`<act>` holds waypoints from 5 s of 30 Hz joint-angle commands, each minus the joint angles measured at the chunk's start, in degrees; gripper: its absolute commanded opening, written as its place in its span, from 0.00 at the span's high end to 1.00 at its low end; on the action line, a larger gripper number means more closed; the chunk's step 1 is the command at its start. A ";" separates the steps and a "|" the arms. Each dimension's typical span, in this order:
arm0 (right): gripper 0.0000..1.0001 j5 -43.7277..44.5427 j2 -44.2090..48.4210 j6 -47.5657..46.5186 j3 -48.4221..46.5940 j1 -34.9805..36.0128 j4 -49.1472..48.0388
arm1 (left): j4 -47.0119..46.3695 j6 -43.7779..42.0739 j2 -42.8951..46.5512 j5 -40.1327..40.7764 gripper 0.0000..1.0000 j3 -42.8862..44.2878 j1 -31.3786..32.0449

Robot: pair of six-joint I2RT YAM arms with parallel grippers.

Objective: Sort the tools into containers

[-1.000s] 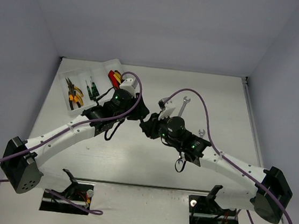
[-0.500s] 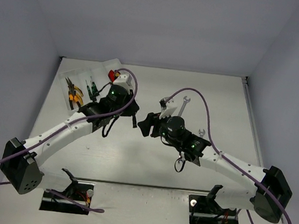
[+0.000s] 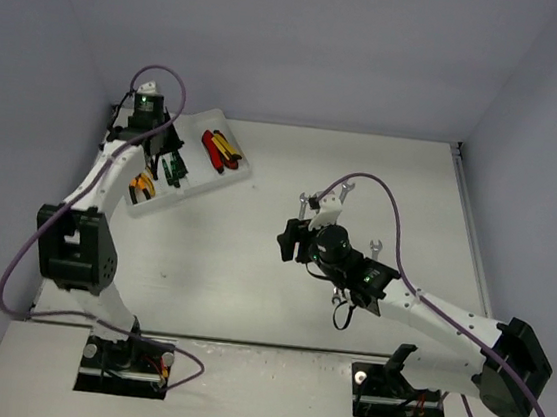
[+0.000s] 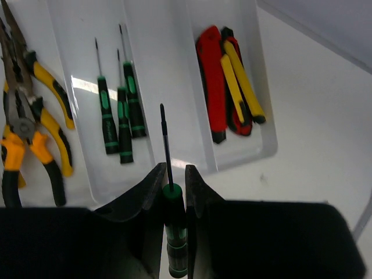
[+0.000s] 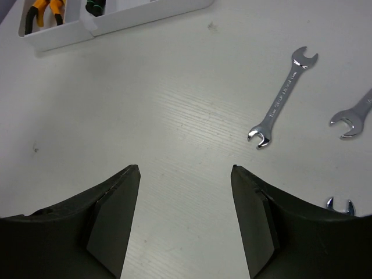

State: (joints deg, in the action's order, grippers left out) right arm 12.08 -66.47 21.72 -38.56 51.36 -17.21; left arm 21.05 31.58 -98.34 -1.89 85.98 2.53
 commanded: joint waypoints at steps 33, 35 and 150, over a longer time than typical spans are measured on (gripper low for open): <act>0.37 12.41 17.17 6.80 5.58 -10.07 13.51 | 9.71 -2.83 -7.37 13.98 0.45 10.55 31.74; 0.37 12.66 18.66 7.03 5.97 -10.18 14.57 | 9.71 -1.48 -10.34 14.58 0.45 12.82 33.96; 0.37 12.94 27.07 9.93 10.46 -10.49 19.74 | 15.66 -3.45 -4.06 3.06 1.00 4.15 22.95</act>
State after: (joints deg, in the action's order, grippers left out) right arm 22.81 -38.83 31.46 -27.49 41.21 4.62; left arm 37.23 28.77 -106.04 0.07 84.92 29.60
